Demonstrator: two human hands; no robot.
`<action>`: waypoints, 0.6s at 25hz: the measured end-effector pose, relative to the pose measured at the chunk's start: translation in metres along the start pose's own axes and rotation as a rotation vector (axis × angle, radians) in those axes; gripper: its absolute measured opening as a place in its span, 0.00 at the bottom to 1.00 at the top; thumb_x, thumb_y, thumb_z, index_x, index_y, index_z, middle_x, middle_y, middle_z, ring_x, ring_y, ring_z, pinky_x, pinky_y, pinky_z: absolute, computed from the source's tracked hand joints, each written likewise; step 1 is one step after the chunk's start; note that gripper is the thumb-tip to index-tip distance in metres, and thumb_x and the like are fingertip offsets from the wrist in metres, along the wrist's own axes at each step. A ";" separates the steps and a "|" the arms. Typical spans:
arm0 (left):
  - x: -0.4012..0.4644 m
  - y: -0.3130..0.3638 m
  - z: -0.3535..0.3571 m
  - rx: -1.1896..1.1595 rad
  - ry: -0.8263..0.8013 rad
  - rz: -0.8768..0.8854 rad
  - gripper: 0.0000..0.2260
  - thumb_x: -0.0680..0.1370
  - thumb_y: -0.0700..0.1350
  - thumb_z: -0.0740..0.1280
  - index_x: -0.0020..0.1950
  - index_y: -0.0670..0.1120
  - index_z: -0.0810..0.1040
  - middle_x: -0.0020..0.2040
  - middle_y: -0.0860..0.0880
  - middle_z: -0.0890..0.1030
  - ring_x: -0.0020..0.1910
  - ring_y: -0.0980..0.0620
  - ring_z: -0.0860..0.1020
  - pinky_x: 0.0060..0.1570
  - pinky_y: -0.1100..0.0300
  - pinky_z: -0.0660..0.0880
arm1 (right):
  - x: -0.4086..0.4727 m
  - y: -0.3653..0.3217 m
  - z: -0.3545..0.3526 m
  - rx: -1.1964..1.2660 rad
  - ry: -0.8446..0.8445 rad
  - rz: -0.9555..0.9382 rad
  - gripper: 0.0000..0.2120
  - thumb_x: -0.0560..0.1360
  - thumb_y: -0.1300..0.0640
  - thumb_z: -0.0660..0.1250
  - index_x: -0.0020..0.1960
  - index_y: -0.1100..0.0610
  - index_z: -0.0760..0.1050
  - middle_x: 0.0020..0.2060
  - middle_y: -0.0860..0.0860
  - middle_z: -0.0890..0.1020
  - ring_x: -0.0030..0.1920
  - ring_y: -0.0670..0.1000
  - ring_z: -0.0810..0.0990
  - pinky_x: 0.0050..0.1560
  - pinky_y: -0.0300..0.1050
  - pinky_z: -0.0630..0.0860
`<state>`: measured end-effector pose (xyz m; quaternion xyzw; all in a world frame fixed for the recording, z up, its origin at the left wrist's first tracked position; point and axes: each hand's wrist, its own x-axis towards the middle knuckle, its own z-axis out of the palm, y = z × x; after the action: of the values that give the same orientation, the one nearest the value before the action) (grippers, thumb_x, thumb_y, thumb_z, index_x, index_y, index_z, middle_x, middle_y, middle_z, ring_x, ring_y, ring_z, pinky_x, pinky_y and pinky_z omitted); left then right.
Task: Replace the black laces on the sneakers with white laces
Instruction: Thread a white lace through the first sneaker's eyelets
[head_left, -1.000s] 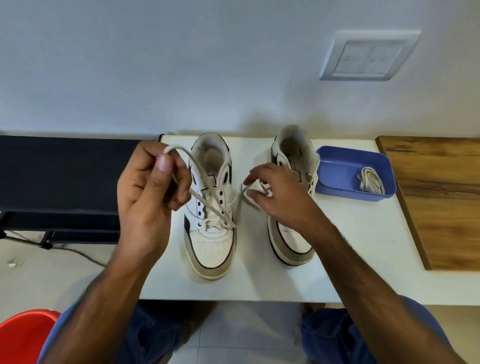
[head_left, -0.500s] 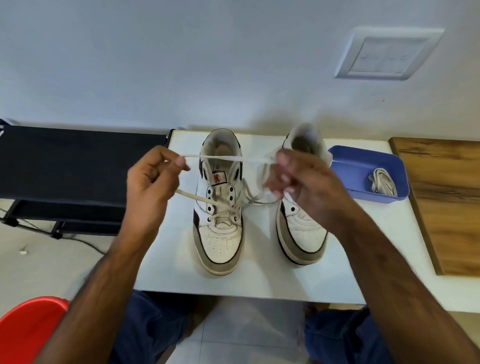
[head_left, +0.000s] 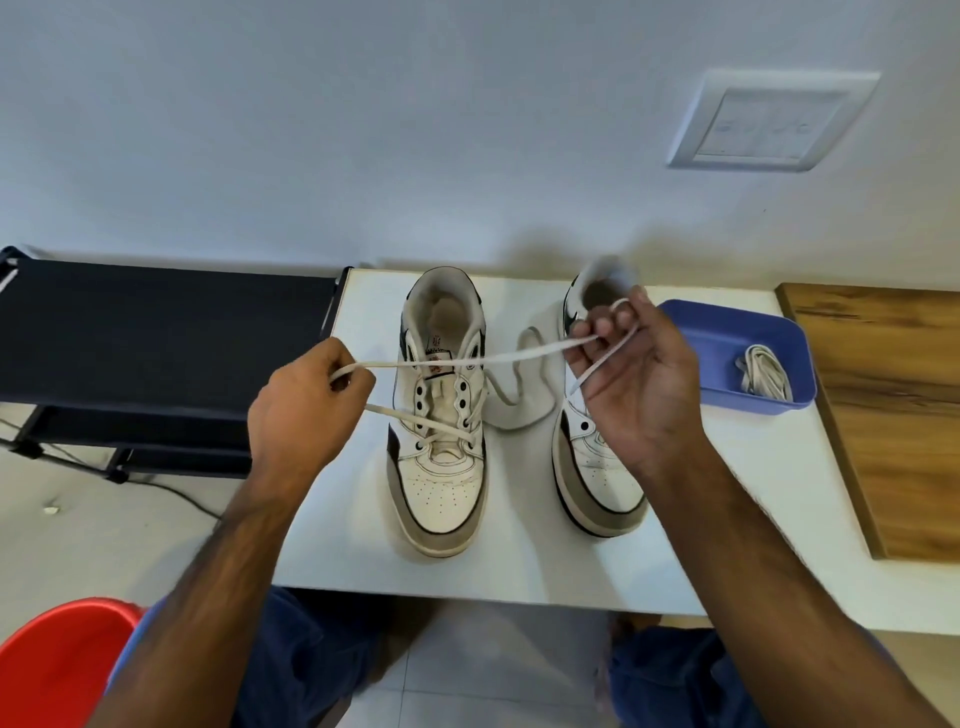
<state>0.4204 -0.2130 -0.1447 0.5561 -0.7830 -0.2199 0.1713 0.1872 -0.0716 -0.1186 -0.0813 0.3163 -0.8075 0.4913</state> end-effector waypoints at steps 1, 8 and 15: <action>-0.001 0.001 0.003 -0.045 0.001 0.080 0.03 0.80 0.47 0.67 0.47 0.50 0.75 0.42 0.54 0.77 0.39 0.54 0.76 0.38 0.55 0.74 | 0.000 0.005 0.002 -0.062 -0.014 0.019 0.17 0.82 0.54 0.60 0.38 0.58 0.79 0.33 0.52 0.76 0.38 0.51 0.77 0.46 0.44 0.78; -0.032 0.040 0.007 -0.470 -0.129 0.550 0.08 0.82 0.57 0.62 0.58 0.58 0.74 0.49 0.59 0.79 0.51 0.54 0.78 0.52 0.53 0.73 | -0.008 0.025 0.008 -0.582 -0.201 0.213 0.21 0.85 0.55 0.50 0.64 0.61 0.79 0.52 0.59 0.83 0.45 0.54 0.78 0.42 0.45 0.78; -0.049 0.054 0.023 -0.333 -0.073 0.513 0.13 0.76 0.64 0.69 0.47 0.55 0.80 0.44 0.57 0.79 0.38 0.54 0.76 0.34 0.57 0.75 | -0.012 0.024 0.012 -0.649 -0.291 0.188 0.21 0.84 0.58 0.50 0.72 0.57 0.74 0.65 0.54 0.81 0.65 0.57 0.79 0.62 0.56 0.77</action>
<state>0.3810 -0.1480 -0.1364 0.2963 -0.8566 -0.3146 0.2819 0.2165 -0.0748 -0.1209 -0.3174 0.4891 -0.5963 0.5519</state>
